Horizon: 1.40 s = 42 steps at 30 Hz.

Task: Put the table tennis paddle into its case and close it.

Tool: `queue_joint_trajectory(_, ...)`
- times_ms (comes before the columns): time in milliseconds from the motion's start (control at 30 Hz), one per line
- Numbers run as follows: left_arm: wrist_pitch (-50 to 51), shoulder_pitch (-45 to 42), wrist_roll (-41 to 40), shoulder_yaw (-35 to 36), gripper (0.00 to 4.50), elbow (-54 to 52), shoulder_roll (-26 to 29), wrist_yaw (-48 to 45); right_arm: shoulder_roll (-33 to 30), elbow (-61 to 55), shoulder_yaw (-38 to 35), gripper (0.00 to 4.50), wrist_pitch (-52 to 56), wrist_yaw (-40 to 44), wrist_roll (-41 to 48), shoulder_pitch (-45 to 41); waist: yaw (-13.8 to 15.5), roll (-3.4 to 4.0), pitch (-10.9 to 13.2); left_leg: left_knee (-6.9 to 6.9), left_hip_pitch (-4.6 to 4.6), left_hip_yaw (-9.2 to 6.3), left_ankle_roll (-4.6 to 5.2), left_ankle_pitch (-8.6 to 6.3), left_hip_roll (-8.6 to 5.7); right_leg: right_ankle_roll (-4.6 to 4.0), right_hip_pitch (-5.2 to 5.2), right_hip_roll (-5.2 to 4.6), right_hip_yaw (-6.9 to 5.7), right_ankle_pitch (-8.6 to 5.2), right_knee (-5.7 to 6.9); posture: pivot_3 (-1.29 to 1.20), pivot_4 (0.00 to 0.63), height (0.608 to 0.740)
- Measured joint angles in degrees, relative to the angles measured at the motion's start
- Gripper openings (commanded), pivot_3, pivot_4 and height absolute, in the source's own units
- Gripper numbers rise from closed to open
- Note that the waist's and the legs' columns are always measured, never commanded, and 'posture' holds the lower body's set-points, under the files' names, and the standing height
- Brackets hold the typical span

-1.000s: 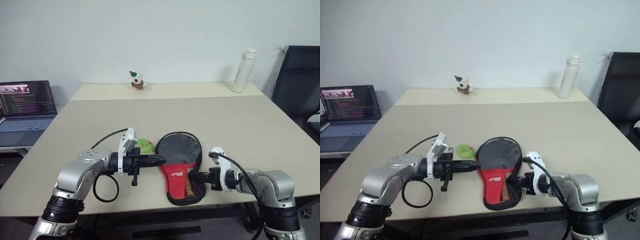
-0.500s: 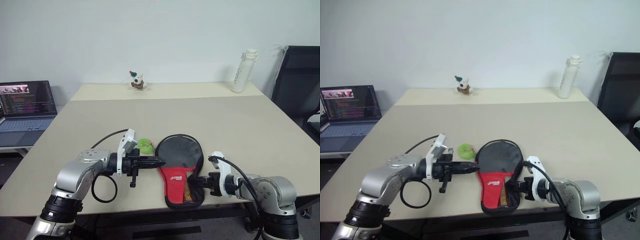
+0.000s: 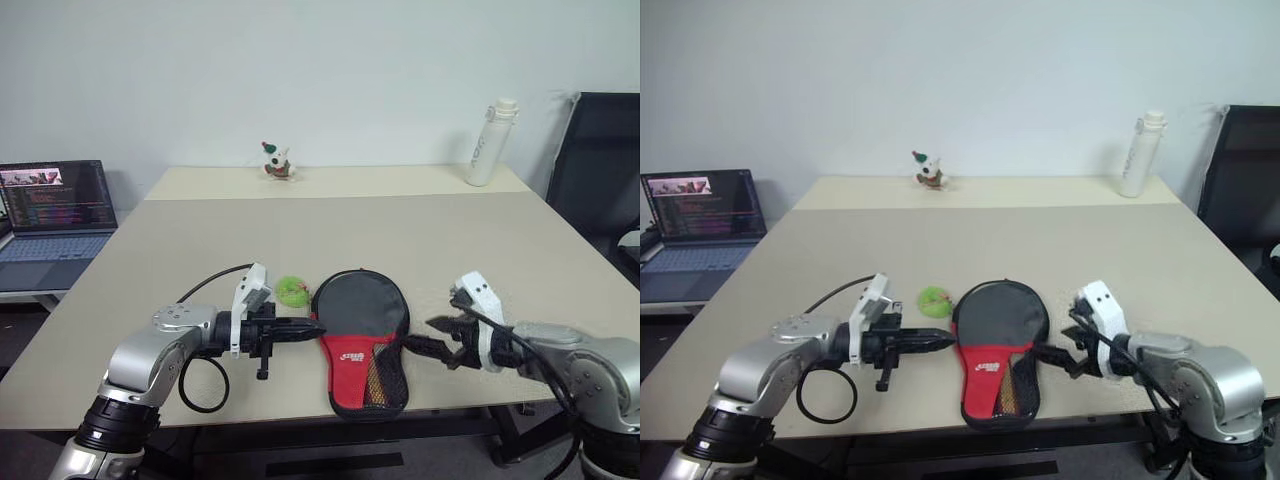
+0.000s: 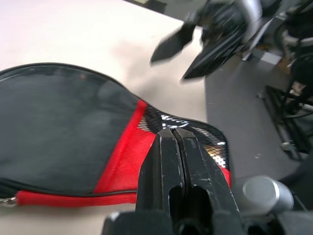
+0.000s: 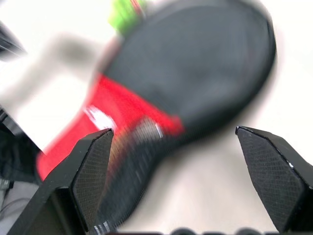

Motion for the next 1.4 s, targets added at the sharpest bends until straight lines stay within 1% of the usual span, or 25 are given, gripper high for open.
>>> queue_joint_trajectory(100, -1.36, -1.88, 2.19, 0.84, 0.00, 4.14, -0.74, 3.74, 2.95, 3.79, 4.57, 4.47, -6.91, 0.34, -0.99, -4.17, 0.00, -0.03, -0.01, -0.01, -0.02, -0.05, 0.00, 0.00, 0.02, 0.00, 0.01, 0.03, -0.04, 0.00, -0.01, 0.00, 0.150, 0.740)
queue_joint_trajectory(200, -3.63, -3.50, 4.77, 1.50, 0.53, 7.70, -0.84, 6.73, 6.19, 12.43, 11.93, 4.50, -14.85, -0.55, -5.73, -5.95, 0.03, -0.03, -0.01, -0.02, -0.08, 0.01, 0.00, 0.00, 0.00, -0.01, -0.03, 0.02, 0.01, 0.01, -0.06, 0.00, 0.150, 0.740)
queue_joint_trajectory(267, -5.90, -4.24, 7.09, 1.50, 1.24, 10.09, -1.27, 8.74, 8.50, 18.19, 16.25, 4.50, -20.23, -0.95, -9.02, -6.25, 0.14, -0.02, -0.01, -0.02, -0.15, 0.02, -0.01, -0.01, -0.01, -0.01, -0.08, 0.01, 0.02, 0.01, -0.07, 0.00, 0.150, 0.740)
queue_joint_trajectory(333, -7.66, -4.82, 9.04, 1.49, 1.96, 12.31, -2.30, 10.58, 9.75, 21.45, 18.67, 4.50, -23.60, -1.37, -11.19, -6.25, 0.30, -0.02, -0.01, -0.02, -0.19, 0.02, -0.03, -0.02, 0.00, -0.02, -0.12, 0.00, 0.02, 0.01, -0.07, 0.00, 0.150, 0.740)
queue_joint_trajectory(467, -9.87, -7.15, 12.59, 1.35, 3.43, 16.45, -4.17, 14.39, 10.34, 23.57, 22.22, 4.50, -27.10, -1.16, -13.69, -5.82, 0.79, -0.03, -0.01, 0.00, -0.21, 0.00, -0.03, -0.02, -0.01, -0.02, -0.14, 0.00, 0.00, 0.01, -0.02, 0.00, 0.150, 0.740)
queue_joint_trajectory(567, -11.23, -10.80, 15.98, 0.94, 4.48, 22.24, -5.74, 18.31, 10.27, 23.67, 23.59, 4.50, -27.73, -0.26, -14.37, -5.44, 0.79, -0.03, -0.01, 0.04, -0.17, 0.00, -0.03, -0.02, -0.02, -0.02, -0.13, -0.01, -0.01, 0.01, 0.06, 0.00, 0.150, 0.740)
queue_joint_trajectory(667, -12.07, -14.70, 18.67, 0.92, 4.48, 29.64, -7.58, 22.63, 10.36, 23.73, 23.79, 4.50, -28.30, 0.00, -14.47, -5.34, 0.75, -0.03, -0.01, 0.04, -0.15, 0.00, -0.03, -0.02, -0.01, -0.01, -0.12, 0.00, -0.01, 0.01, 0.09, 0.00, 0.150, 0.740)
queue_joint_trajectory(733, -12.11, -17.00, 19.76, 0.93, 4.48, 33.94, -8.32, 23.88, 10.58, 23.77, 23.80, 4.50, -28.37, -0.03, -14.51, -5.30, 0.65, -0.03, -0.01, 0.04, -0.15, 0.00, -0.03, -0.02, -0.01, -0.01, -0.13, 0.01, -0.01, 0.01, 0.10, 0.00, 0.150, 0.740)
queue_joint_trajectory(867, -12.02, -21.09, 20.87, 0.71, 4.48, 42.98, -10.43, 23.29, 11.50, 24.18, 23.81, 4.50, -28.39, -0.62, -15.00, -5.25, 0.61, -0.03, -0.01, 0.04, -0.16, 0.01, -0.03, -0.02, -0.02, -0.02, -0.13, 0.01, -0.02, 0.01, 0.09, 0.00, 0.150, 0.740)
queue_joint_trajectory(967, -11.98, -22.81, 21.38, -0.30, 4.48, 48.37, -11.76, 20.34, 11.67, 24.23, 23.81, 4.50, -28.39, -1.12, -15.68, -5.23, 0.62, -0.03, -0.01, 0.04, -0.16, 0.01, -0.03, -0.02, -0.02, -0.02, -0.13, 0.01, -0.02, 0.02, 0.10, 0.00, 0.150, 0.740)
queue_joint_trajectory(1133, -12.42, -25.67, 22.67, -1.20, 4.48, 52.33, -12.51, 16.80, 11.88, 24.24, 23.80, 4.50, -28.48, -2.03, -16.80, -4.81, 0.64, -0.04, -0.02, 0.05, -0.15, -0.01, -0.03, -0.02, -0.03, -0.02, -0.12, 0.01, -0.03, 0.01, 0.12, 0.00, 0.150, 0.740)
queue_joint_trajectory(1267, -12.99, -25.95, 23.48, -1.47, 4.48, 52.72, -12.86, 15.08, 12.26, 24.92, 23.79, 4.50, -29.25, -3.15, -17.98, -4.79, 0.68, -0.05, -0.02, 0.04, -0.15, -0.01, -0.04, -0.02, -0.04, -0.02, -0.11, 0.00, -0.03, 0.02, 0.12, 0.00, 0.150, 0.740)
queue_joint_trajectory(1333, -13.16, -25.92, 23.75, -1.47, 4.13, 52.70, -13.07, 15.02, 12.37, 25.54, 23.69, 4.50, -29.72, -3.41, -18.50, -4.80, 0.70, -0.05, -0.02, 0.05, -0.15, -0.01, -0.03, -0.02, -0.04, -0.02, -0.11, 0.00, -0.03, 0.02, 0.12, 0.00, 0.150, 0.740)
queue_joint_trajectory(1400, -13.26, -25.73, 23.95, -1.41, 3.62, 52.63, -13.13, 15.03, 12.52, 26.04, 23.51, 4.50, -29.99, -3.54, -18.90, -4.81, 0.68, -0.05, -0.02, 0.05, -0.14, -0.01, -0.03, -0.02, -0.04, -0.02, -0.11, 0.00, -0.02, 0.02, 0.13, 0.00, 0.150, 0.740)
